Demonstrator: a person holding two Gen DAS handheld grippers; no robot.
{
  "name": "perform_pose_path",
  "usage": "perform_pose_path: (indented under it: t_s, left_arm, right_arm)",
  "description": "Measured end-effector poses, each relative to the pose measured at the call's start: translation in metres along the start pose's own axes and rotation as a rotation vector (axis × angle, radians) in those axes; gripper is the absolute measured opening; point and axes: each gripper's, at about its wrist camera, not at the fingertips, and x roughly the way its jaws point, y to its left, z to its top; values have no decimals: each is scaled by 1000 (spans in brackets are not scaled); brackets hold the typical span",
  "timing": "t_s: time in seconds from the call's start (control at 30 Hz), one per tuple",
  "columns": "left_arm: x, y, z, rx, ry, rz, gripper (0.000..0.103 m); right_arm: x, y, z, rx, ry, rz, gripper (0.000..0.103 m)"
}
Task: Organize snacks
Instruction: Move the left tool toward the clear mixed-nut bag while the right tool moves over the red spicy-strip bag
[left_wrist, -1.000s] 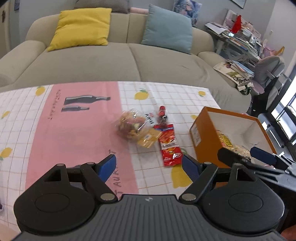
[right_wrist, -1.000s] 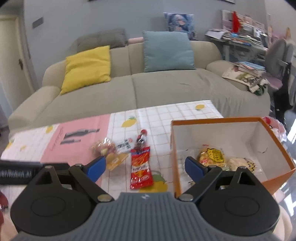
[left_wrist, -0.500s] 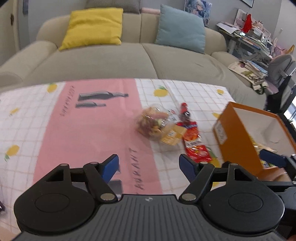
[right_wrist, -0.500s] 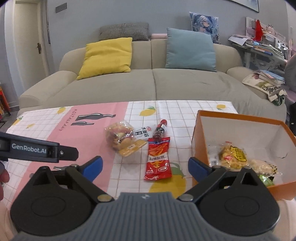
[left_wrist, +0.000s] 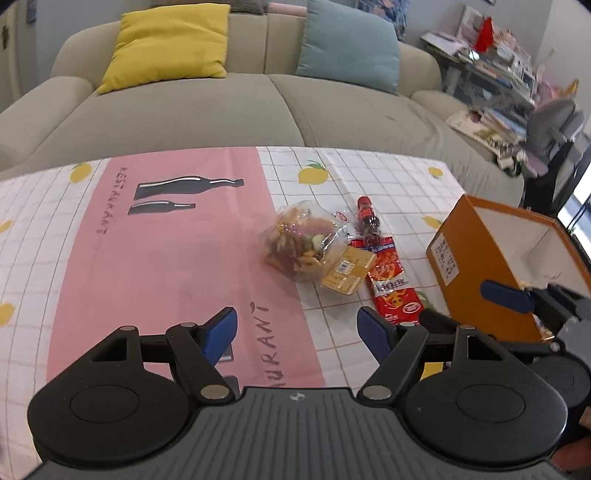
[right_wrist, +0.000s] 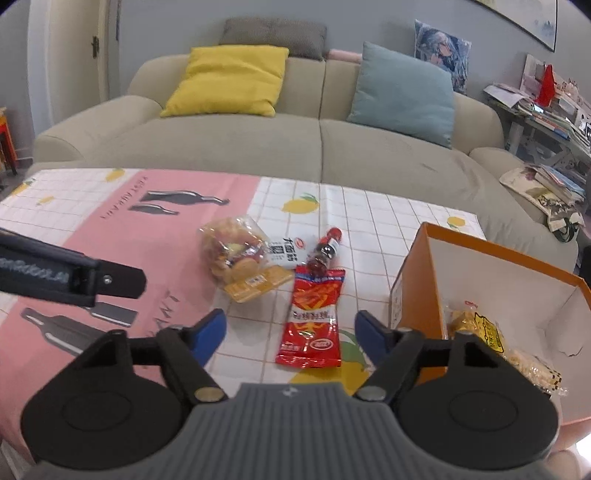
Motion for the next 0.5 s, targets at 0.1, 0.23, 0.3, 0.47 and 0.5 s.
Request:
perform_pose_path:
  t_s: [0.1,0.23,0.3,0.47,0.5]
  left_arm:
    - [11,-2,8,4,13,-6,89]
    - [30,-3,21,-18,35,-28,90]
    - [41,-4,25,-52,54,-40,90]
    - [71,-8,29,-133,111,-92,85]
    - [79,-8,29,-152,128,-94,85]
  right_arm:
    - [17,-3,4,-7,21,-18,69]
    - [43,-6,5,-19,62,-30,69]
    - [54,-6,4,-22,75,-29,69]
    - [72,-8,0,-28,103,-31,69]
    - [75,-9,-2,-25,105,-29,69]
